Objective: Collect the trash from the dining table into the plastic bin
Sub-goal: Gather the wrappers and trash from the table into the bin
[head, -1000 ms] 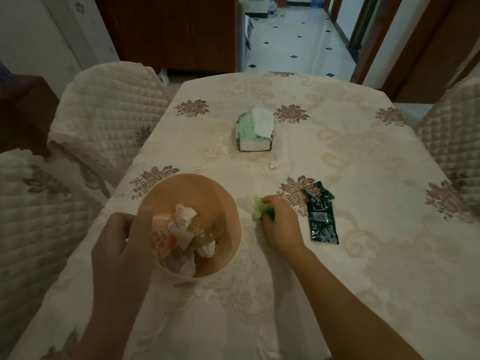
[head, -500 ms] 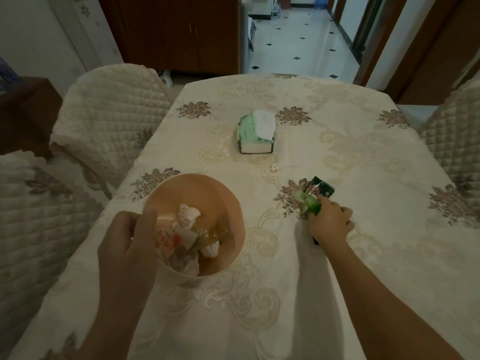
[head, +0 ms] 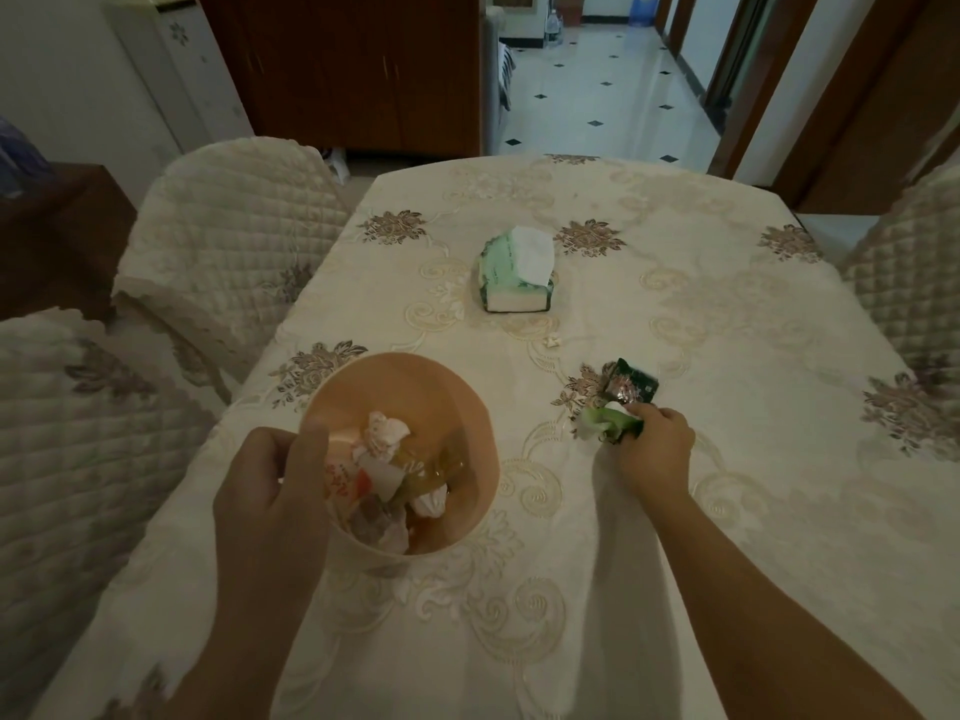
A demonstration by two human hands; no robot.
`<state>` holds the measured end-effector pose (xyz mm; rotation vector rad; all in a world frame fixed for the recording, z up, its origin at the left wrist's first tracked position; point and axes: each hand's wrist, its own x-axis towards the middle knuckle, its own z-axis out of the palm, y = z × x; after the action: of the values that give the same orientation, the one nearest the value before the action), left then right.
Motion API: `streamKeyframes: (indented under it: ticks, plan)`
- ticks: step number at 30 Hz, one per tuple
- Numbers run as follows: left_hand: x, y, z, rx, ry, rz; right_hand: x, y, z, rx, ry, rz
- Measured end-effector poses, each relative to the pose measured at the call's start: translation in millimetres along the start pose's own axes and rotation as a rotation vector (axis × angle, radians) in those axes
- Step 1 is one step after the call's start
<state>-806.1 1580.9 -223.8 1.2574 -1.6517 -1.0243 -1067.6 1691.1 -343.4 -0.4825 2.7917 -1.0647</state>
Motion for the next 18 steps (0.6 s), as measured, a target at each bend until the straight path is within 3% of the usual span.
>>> streamKeyframes:
  ticks: [10, 18]
  plan:
    - [0, -2, -3, 0.000, -0.001, -0.009, -10, 3, 1, -0.143, 0.116, -0.020]
    - [2, -7, -7, 0.004, -0.005, 0.004, -13, 2, -6, 0.048, 0.110, -0.093]
